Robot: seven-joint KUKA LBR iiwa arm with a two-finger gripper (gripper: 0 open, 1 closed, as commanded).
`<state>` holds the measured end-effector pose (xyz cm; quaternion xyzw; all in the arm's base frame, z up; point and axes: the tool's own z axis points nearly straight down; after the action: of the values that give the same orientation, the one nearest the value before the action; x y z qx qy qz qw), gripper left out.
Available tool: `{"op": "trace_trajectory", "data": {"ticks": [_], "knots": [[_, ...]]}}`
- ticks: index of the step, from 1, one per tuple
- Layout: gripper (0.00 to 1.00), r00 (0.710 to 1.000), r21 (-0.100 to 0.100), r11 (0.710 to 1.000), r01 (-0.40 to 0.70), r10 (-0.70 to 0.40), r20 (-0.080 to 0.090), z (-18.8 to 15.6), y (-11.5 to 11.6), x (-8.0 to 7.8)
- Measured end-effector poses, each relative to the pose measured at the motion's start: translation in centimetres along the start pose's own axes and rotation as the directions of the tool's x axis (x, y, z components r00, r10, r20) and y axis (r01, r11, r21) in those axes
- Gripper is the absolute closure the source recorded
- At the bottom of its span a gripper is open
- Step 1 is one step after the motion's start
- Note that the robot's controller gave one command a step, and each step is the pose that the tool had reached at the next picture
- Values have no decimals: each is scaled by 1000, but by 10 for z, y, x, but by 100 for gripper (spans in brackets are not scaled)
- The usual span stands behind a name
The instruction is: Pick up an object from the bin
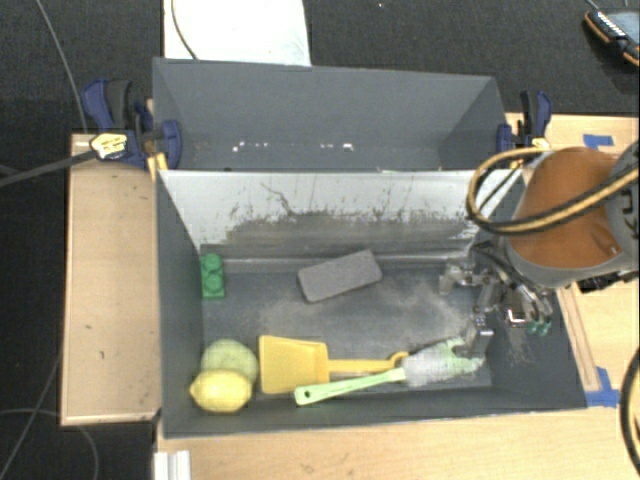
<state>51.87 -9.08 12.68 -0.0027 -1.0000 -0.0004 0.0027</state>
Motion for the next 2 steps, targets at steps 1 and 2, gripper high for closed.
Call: {"op": "trace_trajectory", "data": {"ticks": [1,2], "knots": [[0,1000,1,1000,6,-6,8,-4,0,-2],[0,943,4,943,333,-333,14,56,46,34]]}}
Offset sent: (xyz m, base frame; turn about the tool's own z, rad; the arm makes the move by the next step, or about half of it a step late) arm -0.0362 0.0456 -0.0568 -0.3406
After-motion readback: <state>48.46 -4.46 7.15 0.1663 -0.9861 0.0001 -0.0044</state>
